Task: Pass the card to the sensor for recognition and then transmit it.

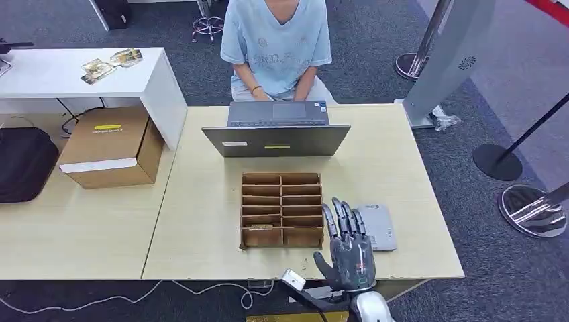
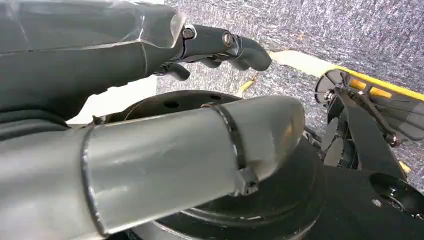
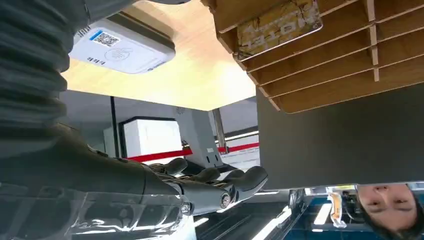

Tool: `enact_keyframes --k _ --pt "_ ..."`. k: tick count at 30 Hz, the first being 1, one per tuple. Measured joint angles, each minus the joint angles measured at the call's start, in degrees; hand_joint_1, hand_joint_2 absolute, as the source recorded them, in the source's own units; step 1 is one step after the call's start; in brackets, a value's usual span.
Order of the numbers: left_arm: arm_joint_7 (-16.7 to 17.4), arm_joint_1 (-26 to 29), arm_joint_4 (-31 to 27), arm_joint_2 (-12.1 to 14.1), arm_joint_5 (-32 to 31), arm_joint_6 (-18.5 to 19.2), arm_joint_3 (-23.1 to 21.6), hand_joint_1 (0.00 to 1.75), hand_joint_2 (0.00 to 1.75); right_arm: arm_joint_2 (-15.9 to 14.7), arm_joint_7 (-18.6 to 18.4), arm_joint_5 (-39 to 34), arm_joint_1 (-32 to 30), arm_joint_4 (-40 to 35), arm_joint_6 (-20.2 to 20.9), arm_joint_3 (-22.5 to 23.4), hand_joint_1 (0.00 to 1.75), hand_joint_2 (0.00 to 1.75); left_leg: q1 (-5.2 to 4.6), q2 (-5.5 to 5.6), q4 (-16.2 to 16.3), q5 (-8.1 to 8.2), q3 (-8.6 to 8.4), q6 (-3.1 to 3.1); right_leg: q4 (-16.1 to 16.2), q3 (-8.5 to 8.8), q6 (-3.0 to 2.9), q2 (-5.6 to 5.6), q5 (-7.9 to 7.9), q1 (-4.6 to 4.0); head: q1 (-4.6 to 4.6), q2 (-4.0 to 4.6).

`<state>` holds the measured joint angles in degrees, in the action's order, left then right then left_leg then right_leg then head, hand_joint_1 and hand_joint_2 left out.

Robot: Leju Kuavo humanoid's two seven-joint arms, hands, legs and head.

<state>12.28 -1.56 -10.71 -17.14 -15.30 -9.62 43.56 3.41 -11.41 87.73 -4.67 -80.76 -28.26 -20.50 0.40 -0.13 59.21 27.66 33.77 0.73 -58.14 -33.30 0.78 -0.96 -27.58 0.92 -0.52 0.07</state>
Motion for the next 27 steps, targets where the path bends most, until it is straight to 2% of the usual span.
enact_keyframes --k 4,5,8,13,15,16,17,22,24,25,26,27 --pt "0.0 0.0 0.0 0.0 -0.3 0.0 0.0 0.00 0.00 0.0 -0.1 0.0 0.3 0.1 0.0 -0.2 0.00 1.75 0.00 0.00 0.0 0.00 0.00 0.00 0.0 -0.01 0.00 0.00 0.00 0.00 0.00 0.00" --pt "0.0 0.0 0.0 0.0 -0.4 0.0 0.0 0.00 0.00 0.0 -0.2 0.0 0.3 0.1 0.0 -0.2 0.10 1.75 0.00 0.00 0.0 0.00 0.00 0.00 0.0 -0.01 0.00 0.00 0.00 0.00 0.00 0.00" --pt "0.0 -0.1 0.0 0.0 -0.7 0.0 0.0 0.00 0.00 0.0 -0.5 0.0 0.3 -0.3 0.0 -0.1 0.19 1.75 0.00 0.00 0.0 0.00 0.00 0.00 0.0 -0.01 0.00 0.00 0.00 0.00 0.00 0.00" --pt "0.0 -0.1 0.0 0.0 -1.0 0.0 0.0 0.00 0.00 0.0 -0.6 0.0 0.3 -0.9 0.0 0.0 0.23 1.75 0.00 0.00 0.0 0.00 0.00 0.00 0.0 -0.01 0.00 0.00 0.00 0.00 0.00 0.00" --pt "0.0 -0.1 0.0 0.0 -1.3 0.0 0.0 0.00 0.00 0.0 -0.5 0.0 0.3 -0.9 0.0 0.0 0.31 1.75 0.00 0.00 0.0 0.00 0.00 0.00 0.0 -0.01 0.00 0.00 0.00 0.00 0.00 0.00" --pt "0.0 -0.1 0.0 0.0 -1.4 0.0 0.0 0.00 0.00 0.0 -0.4 0.0 0.3 -0.9 0.0 0.0 0.45 1.75 0.00 0.00 0.0 0.00 0.00 0.00 0.0 -0.01 0.00 0.00 0.00 0.00 0.00 0.00" --pt "0.0 -0.1 0.0 0.0 -1.5 0.0 0.0 0.00 0.00 0.0 -0.4 0.0 0.3 -0.9 0.0 0.0 0.35 1.75 0.00 0.00 0.0 0.00 0.00 0.00 0.0 -0.01 0.00 0.00 0.00 0.00 0.00 0.00" --pt "0.0 -0.2 0.0 0.0 -1.7 0.1 0.0 0.00 0.00 0.0 -0.4 0.0 0.3 -0.9 0.0 0.2 0.42 1.75 0.00 0.00 0.0 0.00 0.00 0.00 0.0 -0.01 0.00 0.00 0.00 0.00 0.00 0.00" --pt "0.0 -0.2 0.0 0.0 -1.9 0.1 0.0 0.00 0.00 0.0 -0.2 0.0 0.3 -0.9 0.0 0.3 0.99 1.75 0.00 0.00 0.0 0.00 0.00 0.00 0.0 -0.01 0.00 0.00 0.00 0.00 0.00 0.00" --pt "0.0 -0.2 0.0 0.0 -2.0 0.1 0.0 0.00 0.00 0.0 -0.1 0.0 0.3 -1.0 0.0 0.3 1.03 1.75 0.00 0.00 0.0 0.00 0.00 0.00 0.0 -0.01 0.00 0.00 0.00 0.00 0.00 0.00" --pt "0.0 -0.2 0.0 0.0 -2.0 0.1 0.0 0.00 0.00 0.0 0.1 0.0 0.3 -1.0 0.0 0.3 0.96 1.75 0.00 0.00 0.0 0.00 0.00 0.00 0.0 -0.01 0.00 0.00 0.00 0.00 0.00 0.00" --pt "0.0 -0.2 0.0 0.0 -2.1 0.1 0.0 0.00 0.00 0.0 0.1 -0.1 0.3 -1.0 0.0 0.3 0.96 1.75 0.00 0.00 0.0 0.00 0.00 0.00 0.0 -0.01 0.00 0.00 0.00 0.00 0.00 0.00"
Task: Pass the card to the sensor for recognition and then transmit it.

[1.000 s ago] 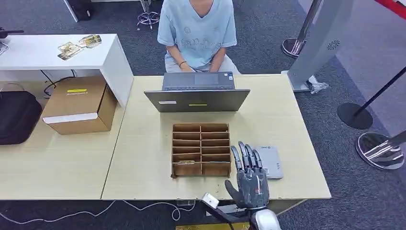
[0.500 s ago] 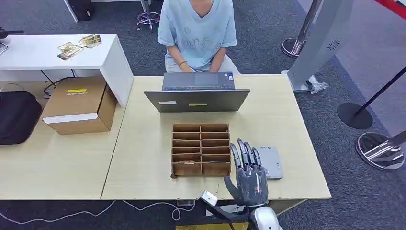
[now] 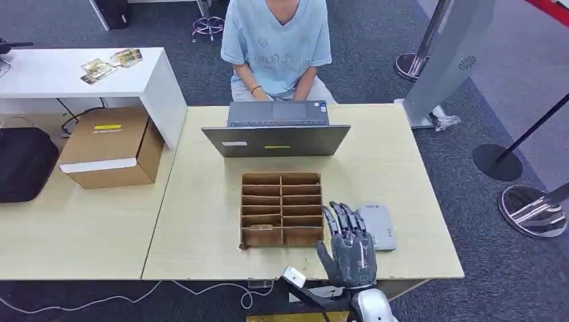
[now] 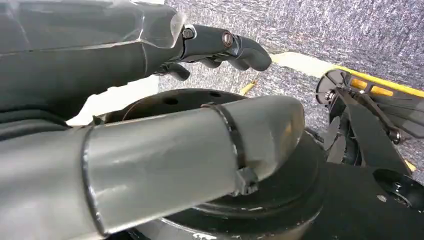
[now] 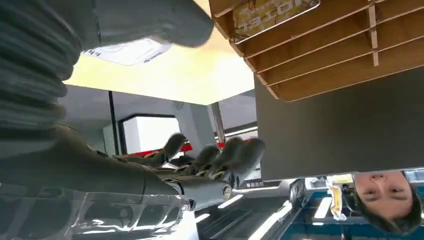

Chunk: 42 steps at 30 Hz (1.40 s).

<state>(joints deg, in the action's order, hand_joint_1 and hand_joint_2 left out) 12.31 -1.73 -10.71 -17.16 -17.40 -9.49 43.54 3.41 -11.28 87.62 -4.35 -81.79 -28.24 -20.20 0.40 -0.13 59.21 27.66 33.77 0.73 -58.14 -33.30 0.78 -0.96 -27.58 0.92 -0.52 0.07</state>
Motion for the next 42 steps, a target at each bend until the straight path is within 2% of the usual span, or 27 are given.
enact_keyframes --k 4,5,6,14,16,18,23,26,28,30,38,40,42 --pt "0.3 0.0 0.0 0.0 -0.5 0.0 0.0 0.00 0.00 0.0 0.3 -0.1 0.0 0.0 0.0 0.0 0.84 1.75 0.00 0.00 0.0 0.00 0.00 0.00 0.0 0.00 0.00 0.00 0.00 0.00 0.00 0.00" --pt "0.4 0.0 0.0 0.0 -0.6 0.0 0.0 0.00 0.00 0.0 0.4 -0.1 0.0 0.0 0.0 0.0 0.65 1.75 0.00 0.00 0.0 0.00 0.00 0.00 0.0 0.00 0.00 0.00 0.00 0.00 0.00 0.00" --pt "0.6 0.0 0.0 0.0 -0.6 0.0 0.0 0.00 0.00 0.0 0.5 -0.1 0.0 0.0 0.0 0.0 0.61 1.75 0.00 0.00 0.0 0.00 0.00 0.00 0.0 0.00 0.00 0.00 0.00 0.00 0.00 0.00" --pt "1.0 -0.1 0.0 -0.1 -1.6 -0.5 -0.2 0.00 0.00 0.0 1.2 -0.7 0.1 0.3 0.0 0.0 0.54 1.75 0.00 0.00 0.0 0.00 0.00 0.00 0.0 0.00 0.00 0.00 0.00 0.00 0.00 0.00" --pt "1.1 -0.1 0.0 -0.2 -1.7 -0.8 -0.3 0.00 0.00 0.0 1.4 -0.8 0.3 0.5 0.0 0.0 0.56 1.75 0.00 0.00 0.0 0.00 0.00 0.00 0.0 0.00 0.00 0.00 0.00 0.00 0.02 0.00" --pt "1.1 -0.2 0.0 -0.2 -2.1 -0.7 -0.5 0.00 0.00 0.0 1.7 -0.9 0.5 0.8 0.0 -0.2 0.77 1.75 0.00 0.00 0.0 0.00 0.01 0.00 0.0 0.01 0.00 0.00 0.00 0.00 0.00 0.00" --pt "1.9 -0.2 0.0 -0.2 -2.9 -0.7 -0.7 0.00 0.00 0.1 2.2 -1.1 1.2 1.7 0.0 -0.9 0.87 1.75 0.00 0.00 0.0 0.00 0.01 0.00 0.0 0.01 0.00 -0.01 0.00 0.00 0.00 0.00" --pt "2.0 -0.2 0.0 -0.2 -3.0 -0.6 -0.7 0.00 0.00 0.3 2.4 -1.1 1.7 2.1 0.3 -1.0 0.82 1.75 0.00 0.00 0.0 0.00 0.01 0.00 0.0 0.01 0.00 0.00 0.00 0.00 0.00 0.00" --pt "2.0 -0.2 0.0 -0.2 -3.0 -0.6 -0.8 0.00 0.00 0.5 2.6 -1.2 2.0 2.4 0.6 -1.2 0.87 1.75 0.00 0.00 0.0 0.00 0.01 0.00 0.0 0.01 0.00 0.00 0.00 0.00 0.00 0.00" --pt "2.0 -0.2 0.0 -0.2 -3.0 -0.6 -0.9 0.00 0.00 0.6 2.7 -1.4 2.3 2.7 0.7 -1.2 0.79 1.75 0.00 0.00 0.0 0.00 0.01 0.00 0.0 0.01 0.00 0.00 0.00 0.00 0.00 0.00" --pt "2.0 -0.2 0.0 -0.2 -3.2 -0.5 -1.4 0.00 0.00 1.1 3.0 -1.8 3.3 3.8 0.9 -1.5 0.86 1.75 0.00 0.01 0.0 0.00 0.01 0.00 0.0 0.01 0.00 -0.01 0.00 0.00 0.00 0.00" --pt "2.0 -0.2 0.0 -0.2 -3.2 -0.5 -1.4 0.00 0.00 1.2 3.1 -1.8 3.4 4.1 0.9 -1.6 0.96 1.75 0.00 0.01 0.0 0.00 0.01 0.00 0.0 0.01 0.00 -0.01 0.00 0.00 0.00 0.00" --pt "2.0 -0.2 0.0 -0.2 -3.2 -0.5 -1.5 0.00 0.00 1.3 3.1 -1.9 3.4 4.3 1.0 -1.6 1.17 1.75 0.00 0.01 0.0 0.00 0.01 0.00 0.0 0.01 0.00 -0.01 0.00 0.00 0.00 0.00"
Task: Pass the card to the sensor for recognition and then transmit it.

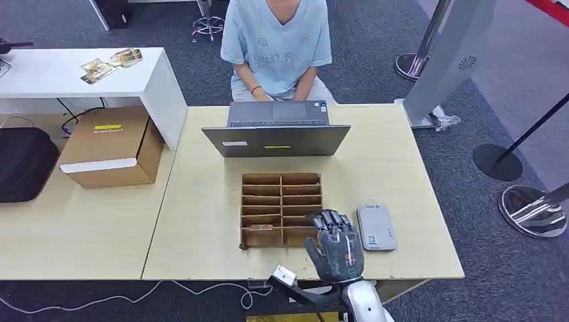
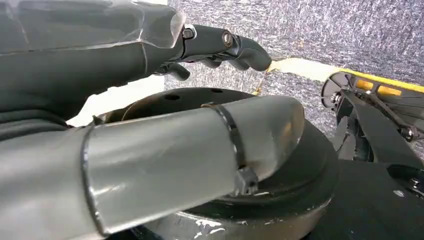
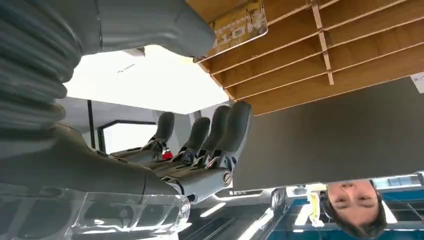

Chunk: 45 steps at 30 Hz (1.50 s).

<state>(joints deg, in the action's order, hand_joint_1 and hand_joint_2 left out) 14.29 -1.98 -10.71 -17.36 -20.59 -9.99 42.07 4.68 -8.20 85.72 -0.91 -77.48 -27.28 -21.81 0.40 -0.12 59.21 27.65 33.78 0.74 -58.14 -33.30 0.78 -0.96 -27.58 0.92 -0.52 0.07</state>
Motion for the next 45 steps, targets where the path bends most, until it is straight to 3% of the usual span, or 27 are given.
enact_keyframes --k 1,7,10,12,15,16,21,45 --pt "0.0 0.0 0.0 0.0 0.0 0.0 0.0 0.00 0.00 0.1 0.0 0.0 0.1 0.1 0.0 0.0 1.06 1.75 0.00 0.00 0.0 0.00 0.00 0.00 0.0 0.00 0.00 0.00 0.00 0.00 0.00 0.00" --pt "-0.1 0.0 0.0 0.0 0.0 0.0 0.0 0.00 0.00 0.1 0.3 -0.2 0.6 0.7 0.1 -0.2 0.89 1.75 0.00 0.00 0.0 0.00 0.00 0.00 0.0 0.00 0.00 0.00 0.00 0.00 0.00 0.00" --pt "-0.1 0.0 0.0 0.0 -0.1 0.0 0.0 0.00 0.00 0.1 0.3 -0.2 0.7 1.0 0.1 -0.4 0.98 1.75 0.00 0.00 0.0 0.00 0.00 0.00 0.0 0.00 0.00 0.00 0.00 0.00 0.00 0.00" --pt "-0.1 0.0 0.0 0.0 -0.3 0.0 0.0 0.00 0.00 0.2 0.3 -0.2 1.0 1.1 0.1 -0.5 0.91 1.75 0.00 0.00 0.0 0.00 -0.01 0.00 0.0 0.00 0.00 0.00 0.00 0.00 0.00 0.00" --pt "-0.1 0.0 0.0 0.0 -0.5 0.0 -0.1 0.00 0.00 0.3 0.3 -0.2 1.1 1.1 0.4 -0.6 0.66 1.75 0.00 0.00 0.0 0.00 0.00 0.00 0.0 0.00 0.00 0.00 0.00 0.00 0.00 0.00" --pt "-0.1 0.0 0.0 0.0 -0.5 0.0 -0.1 0.00 0.00 0.3 0.3 -0.2 1.1 1.2 0.4 -0.6 0.79 1.75 0.00 0.00 0.0 0.00 0.00 0.00 0.0 0.00 0.00 0.00 0.00 0.00 0.00 0.00" --pt "-0.3 0.0 0.0 0.0 -0.3 -0.1 -0.1 0.00 0.00 0.4 0.3 -0.3 1.4 1.5 0.5 -0.7 0.93 1.75 0.00 0.00 0.0 0.00 0.00 0.00 0.0 0.00 0.00 0.00 0.00 0.00 0.00 0.00" --pt "-2.2 0.2 0.0 0.0 1.7 -0.8 -0.1 0.00 0.00 0.4 -0.2 -0.9 1.6 2.8 0.9 -0.7 0.84 1.75 0.00 0.00 0.0 0.00 0.00 0.00 0.0 0.00 0.00 0.00 0.00 0.00 0.00 0.00"
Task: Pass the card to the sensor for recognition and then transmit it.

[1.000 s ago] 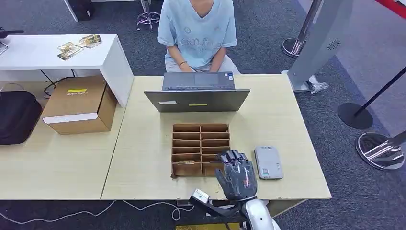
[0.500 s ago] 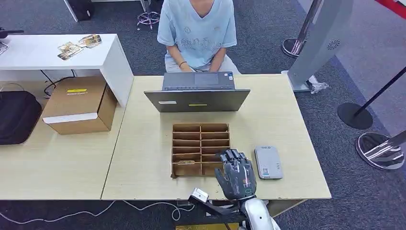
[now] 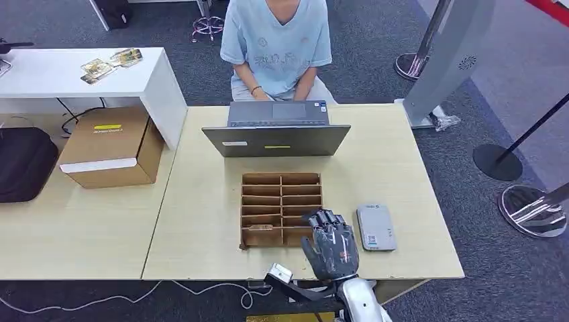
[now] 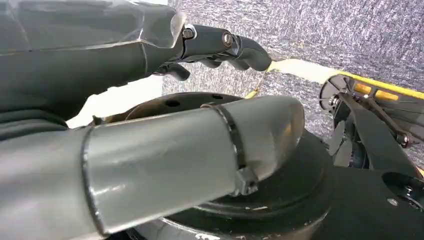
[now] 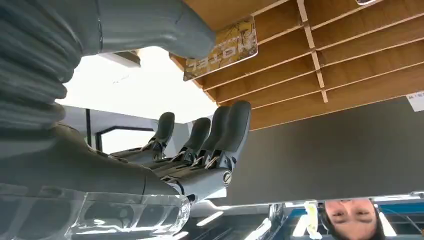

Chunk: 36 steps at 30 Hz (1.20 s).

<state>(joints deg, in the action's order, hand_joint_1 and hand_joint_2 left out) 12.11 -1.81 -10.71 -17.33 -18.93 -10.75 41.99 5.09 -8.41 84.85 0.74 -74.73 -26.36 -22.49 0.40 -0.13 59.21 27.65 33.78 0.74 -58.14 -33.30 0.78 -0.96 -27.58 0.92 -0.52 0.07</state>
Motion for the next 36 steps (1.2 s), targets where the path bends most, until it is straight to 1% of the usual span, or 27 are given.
enact_keyframes --k 2,4,5,6,7,8,9,11,12,18,19,21,24,25,27,28,29,33,34,35,36 --pt "0.1 0.0 0.0 0.0 -0.3 0.1 0.0 0.00 0.00 0.2 0.0 0.0 0.1 0.4 0.2 0.0 0.80 1.75 0.00 0.00 0.0 0.00 0.00 0.00 0.0 0.00 0.00 0.00 0.00 0.00 0.00 0.00" --pt "0.2 0.0 0.0 0.0 -0.5 0.1 0.0 0.00 0.00 0.3 0.0 0.0 0.3 0.7 0.3 0.0 0.87 1.75 0.00 0.00 0.0 0.00 0.00 0.00 0.0 0.00 0.00 0.00 0.00 0.00 0.00 0.00" --pt "0.2 0.0 0.0 0.0 -0.6 0.1 0.0 0.00 0.00 0.3 0.0 0.0 0.4 0.9 0.4 0.0 0.87 1.75 0.00 0.00 0.0 0.00 0.00 0.00 0.0 0.00 0.00 0.00 0.00 0.00 0.00 0.00" --pt "0.2 0.0 0.0 0.0 -0.7 0.1 0.0 0.00 0.00 0.3 0.1 0.0 0.6 1.0 0.5 0.0 1.01 1.75 0.00 0.00 0.0 0.00 0.00 0.00 0.0 0.00 0.00 0.00 0.00 0.00 0.00 0.00" --pt "0.2 0.0 0.0 0.0 -0.7 0.1 0.0 0.00 0.00 0.3 0.1 0.0 0.8 1.2 0.5 0.0 1.03 1.75 0.00 0.00 0.0 0.00 0.00 0.00 0.0 0.00 0.00 0.00 0.00 0.00 0.00 0.00" --pt "0.2 -0.1 0.0 0.0 -0.9 0.1 0.0 0.00 0.00 0.3 0.2 0.0 0.9 1.4 0.6 0.0 1.03 1.75 0.00 0.00 0.0 0.00 0.00 0.00 0.0 0.00 0.00 0.00 0.00 0.00 0.00 0.00" --pt "0.2 -0.1 0.0 0.0 -1.0 0.1 0.0 0.00 0.00 0.4 0.2 0.0 1.0 1.5 0.6 0.0 0.98 1.75 0.00 0.00 0.0 0.00 0.00 0.00 0.0 0.00 0.00 0.00 0.00 0.00 0.00 0.00" --pt "0.2 -0.1 0.0 0.0 -1.2 0.1 0.0 0.00 0.00 0.5 0.2 0.0 1.2 1.8 0.7 0.0 0.98 1.75 0.00 0.00 0.0 0.00 0.00 0.00 0.0 0.00 0.00 0.00 0.00 0.00 0.00 0.00" --pt "0.2 -0.1 0.0 0.0 -1.2 0.1 0.0 0.00 0.00 0.5 0.2 0.0 1.3 1.9 0.7 0.0 0.94 1.75 0.00 0.00 0.0 0.00 0.00 0.00 0.0 0.00 0.00 0.00 0.00 0.00 0.00 0.00" --pt "0.2 -0.1 0.0 0.0 -1.5 0.2 0.0 0.00 0.00 0.7 0.4 0.0 1.7 2.6 0.8 -0.1 0.96 1.75 0.00 0.00 0.0 0.00 0.00 0.00 0.0 0.00 0.00 0.00 0.00 0.00 0.00 0.00" --pt "0.2 -0.1 0.0 0.0 -1.5 0.2 0.0 0.00 0.00 0.8 0.4 0.0 1.7 2.7 0.9 -0.1 0.91 1.75 0.00 0.00 0.0 0.00 0.00 0.00 0.0 0.00 0.00 0.00 0.00 0.00 0.00 0.00" --pt "0.2 -0.1 0.0 0.0 -1.5 0.2 0.0 0.00 0.00 0.8 0.4 0.0 1.9 2.8 0.9 -0.1 0.91 1.75 0.00 0.00 0.0 0.00 0.00 0.00 0.0 0.00 0.00 0.00 0.00 0.00 0.00 0.00" --pt "0.2 -0.1 0.0 0.0 -1.8 0.4 0.0 0.00 0.00 0.8 0.4 0.0 2.0 3.1 0.9 -0.1 0.86 1.75 0.00 0.00 0.0 0.00 0.00 0.00 0.0 0.00 0.00 0.00 0.00 0.00 0.00 0.00" --pt "0.2 -0.1 0.0 0.0 -1.9 0.5 0.0 0.00 0.00 0.8 0.4 0.0 2.0 3.1 0.9 -0.1 0.89 1.75 0.00 0.00 0.0 0.00 0.00 0.00 0.0 0.00 0.00 0.00 0.00 0.00 0.02 0.00" --pt "0.2 -0.1 0.0 0.0 -2.1 0.5 0.0 0.00 0.00 0.8 0.4 0.0 2.1 3.1 1.0 -0.1 0.89 1.75 0.00 0.00 0.0 0.00 0.00 0.00 0.0 0.00 0.00 0.00 0.00 0.00 0.00 0.00" --pt "0.2 -0.1 0.0 -0.1 -2.1 0.5 0.0 0.00 0.00 0.8 0.4 0.0 2.1 3.1 1.0 -0.1 0.93 1.75 0.00 0.00 0.0 0.00 0.00 0.00 0.0 0.00 0.00 0.00 0.00 0.00 0.00 0.00" --pt "0.2 -0.1 0.0 -0.1 -2.2 0.5 0.0 0.00 0.00 0.8 0.4 0.0 2.2 3.1 1.0 -0.2 1.01 1.75 0.00 0.00 0.0 0.00 0.00 0.00 0.0 0.00 0.00 0.00 0.00 0.00 0.00 0.00" --pt "0.4 -0.1 0.0 -0.1 -2.2 0.6 0.0 0.00 0.00 0.8 0.5 0.0 2.4 3.4 1.1 -0.2 1.06 1.75 0.00 0.00 0.0 0.00 0.00 0.00 0.0 0.00 0.00 0.00 0.00 0.00 0.00 0.00" --pt "0.4 -0.1 0.0 -0.1 -2.2 0.6 0.0 0.00 0.00 0.8 0.5 0.0 2.4 3.5 1.1 -0.2 1.12 1.75 0.00 0.00 0.0 0.00 0.00 0.00 0.0 0.00 0.00 0.00 0.00 0.00 0.00 0.00" --pt "0.4 -0.1 0.0 -0.1 -2.1 0.6 0.0 0.00 0.00 0.8 0.5 0.0 2.5 3.6 1.1 -0.2 1.08 1.75 0.00 0.00 0.0 0.00 0.00 0.00 0.0 0.00 0.00 0.00 0.00 0.00 0.00 0.00" --pt "0.4 -0.1 0.0 -0.1 -2.0 0.5 0.0 0.00 0.00 0.8 0.5 0.0 2.6 3.7 1.1 -0.2 1.10 1.75 0.00 0.00 0.0 0.00 0.00 0.00 0.0 0.00 0.00 0.00 0.00 0.00 0.00 0.00"
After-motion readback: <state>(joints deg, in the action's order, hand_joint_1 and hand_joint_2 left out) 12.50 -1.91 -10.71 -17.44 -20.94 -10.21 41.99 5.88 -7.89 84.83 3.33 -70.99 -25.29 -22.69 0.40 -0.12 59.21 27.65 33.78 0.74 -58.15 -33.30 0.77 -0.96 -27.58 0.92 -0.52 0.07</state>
